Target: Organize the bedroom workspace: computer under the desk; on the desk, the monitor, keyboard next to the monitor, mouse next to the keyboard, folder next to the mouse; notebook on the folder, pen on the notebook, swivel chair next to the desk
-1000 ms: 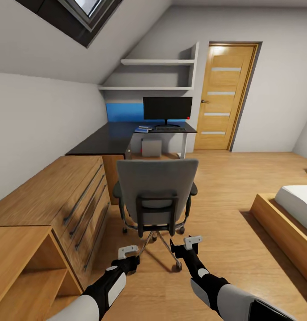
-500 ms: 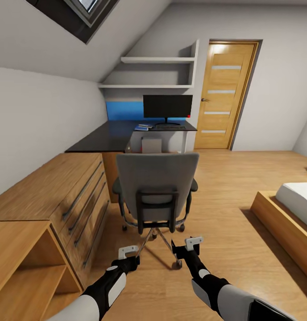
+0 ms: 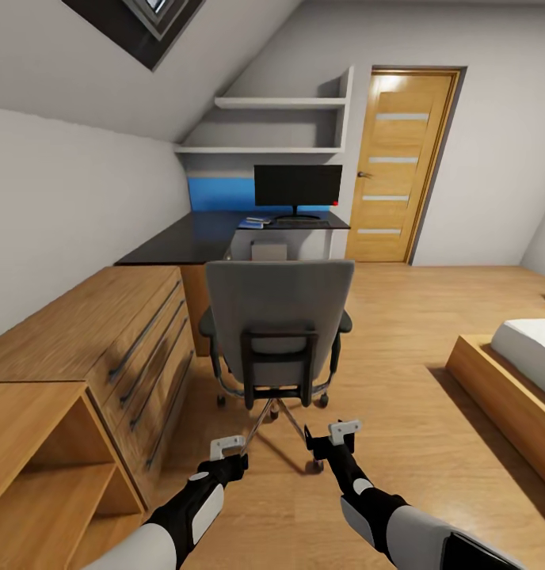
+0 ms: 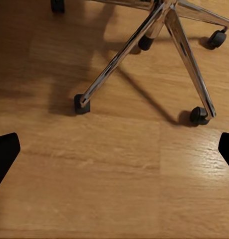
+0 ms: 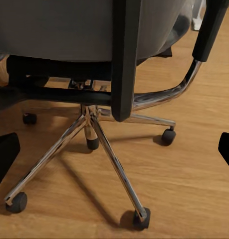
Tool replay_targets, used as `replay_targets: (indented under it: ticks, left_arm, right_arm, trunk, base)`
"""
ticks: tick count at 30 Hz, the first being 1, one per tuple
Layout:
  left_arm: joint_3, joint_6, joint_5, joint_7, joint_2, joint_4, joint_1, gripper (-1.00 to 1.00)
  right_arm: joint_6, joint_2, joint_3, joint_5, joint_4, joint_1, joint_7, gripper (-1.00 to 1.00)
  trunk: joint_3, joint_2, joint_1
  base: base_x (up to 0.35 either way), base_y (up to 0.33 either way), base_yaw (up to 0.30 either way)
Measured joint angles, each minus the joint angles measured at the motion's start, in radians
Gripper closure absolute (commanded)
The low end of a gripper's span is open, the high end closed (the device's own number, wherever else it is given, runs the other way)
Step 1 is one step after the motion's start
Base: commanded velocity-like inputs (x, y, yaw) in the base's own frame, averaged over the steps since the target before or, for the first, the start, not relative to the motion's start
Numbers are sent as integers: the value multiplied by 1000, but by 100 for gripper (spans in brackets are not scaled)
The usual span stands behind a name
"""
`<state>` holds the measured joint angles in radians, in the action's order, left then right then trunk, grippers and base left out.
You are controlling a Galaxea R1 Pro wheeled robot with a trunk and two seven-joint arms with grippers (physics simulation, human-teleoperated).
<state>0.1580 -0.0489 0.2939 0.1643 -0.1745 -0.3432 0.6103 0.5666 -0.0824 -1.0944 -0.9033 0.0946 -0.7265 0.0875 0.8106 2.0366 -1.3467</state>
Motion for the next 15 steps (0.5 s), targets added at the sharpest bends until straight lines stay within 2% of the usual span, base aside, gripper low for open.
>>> replay_targets:
  ticks: [5, 15]
  left_arm:
    - [-1, 4, 0, -5, 0, -1, 0, -100]
    - [-3, 70, -4, -8, 0, -2, 0, -100]
  right_arm:
    - [1, 1, 0, 1, 0, 0, -1, -100]
    - [1, 1, 0, 3, 0, 0, -1, -100]
  trunk:
    - [6, 14, -8]
    - [6, 14, -8]
  base:
    - [0, 0, 0]
    - [22, 0, 0]
